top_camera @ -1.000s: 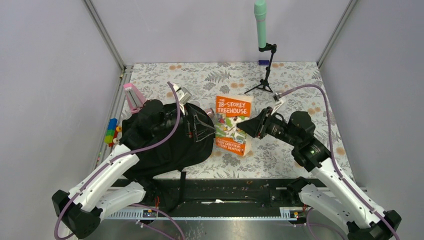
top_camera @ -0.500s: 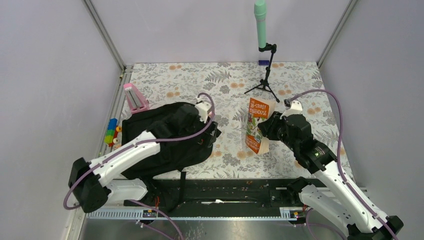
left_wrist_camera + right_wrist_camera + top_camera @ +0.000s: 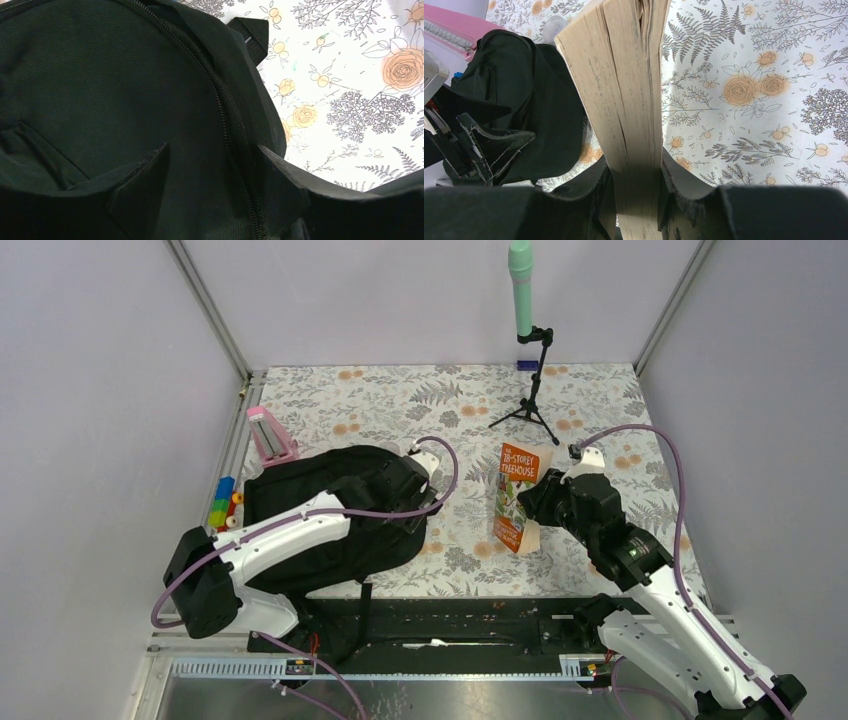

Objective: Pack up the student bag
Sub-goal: Place the book in the student bag.

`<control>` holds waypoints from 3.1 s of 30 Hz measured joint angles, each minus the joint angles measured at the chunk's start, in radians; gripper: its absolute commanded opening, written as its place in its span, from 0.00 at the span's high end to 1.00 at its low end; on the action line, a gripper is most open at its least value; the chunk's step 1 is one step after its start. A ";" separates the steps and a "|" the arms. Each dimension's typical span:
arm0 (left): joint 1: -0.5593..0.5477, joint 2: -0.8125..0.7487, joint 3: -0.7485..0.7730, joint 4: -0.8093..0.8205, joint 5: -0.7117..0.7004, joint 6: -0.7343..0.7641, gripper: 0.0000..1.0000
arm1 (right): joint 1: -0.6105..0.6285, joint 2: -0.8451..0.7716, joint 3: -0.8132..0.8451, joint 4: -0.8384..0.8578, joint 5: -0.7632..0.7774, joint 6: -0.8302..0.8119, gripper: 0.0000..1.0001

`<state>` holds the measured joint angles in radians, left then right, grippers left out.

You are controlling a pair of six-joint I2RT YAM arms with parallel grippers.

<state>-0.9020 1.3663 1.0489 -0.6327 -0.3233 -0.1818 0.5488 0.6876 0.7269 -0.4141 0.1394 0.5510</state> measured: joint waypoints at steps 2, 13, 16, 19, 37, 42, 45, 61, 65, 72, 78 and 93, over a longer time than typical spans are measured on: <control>0.000 0.000 0.001 -0.002 -0.012 0.000 0.38 | 0.000 0.000 0.000 0.000 0.000 0.000 1.00; 0.000 -0.037 0.001 0.000 -0.054 -0.002 0.48 | 0.000 0.032 -0.001 0.001 -0.009 0.008 1.00; 0.011 -0.055 0.002 0.007 -0.058 -0.002 0.58 | 0.000 0.064 0.001 0.012 -0.024 0.008 1.00; 0.037 -0.056 0.005 0.011 -0.038 -0.003 0.73 | 0.000 0.131 0.027 0.016 -0.054 0.008 1.00; 0.050 -0.440 -0.129 0.111 -0.020 0.003 1.00 | 0.000 0.192 0.084 0.083 -0.197 0.056 1.00; 0.051 -0.637 -0.196 0.156 -0.040 0.027 1.00 | 0.000 0.230 0.116 0.102 -0.268 0.144 1.00; 0.051 -0.745 -0.259 0.187 -0.032 0.054 1.00 | 0.006 0.284 0.116 0.187 -0.340 0.246 1.00; 0.053 -0.919 -0.338 0.249 0.086 0.098 1.00 | 0.216 0.700 0.208 0.599 -0.360 0.524 1.00; 0.053 -0.922 -0.338 0.248 0.088 0.099 1.00 | 0.254 0.813 0.260 0.615 -0.360 0.539 1.00; 0.059 -0.925 -0.338 0.246 0.114 0.098 1.00 | 0.320 0.938 0.379 0.574 -0.370 0.534 1.00; 0.060 -0.919 -0.338 0.246 0.145 0.094 1.00 | 0.349 1.035 0.482 0.513 -0.357 0.514 1.00; 0.071 -0.898 -0.338 0.264 0.188 0.082 1.00 | 0.469 1.271 0.684 0.515 -0.293 0.497 0.80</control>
<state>-0.8314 0.4679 0.7113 -0.3691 -0.1349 -0.0994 1.0180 1.9587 1.4113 0.1005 -0.1535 1.0485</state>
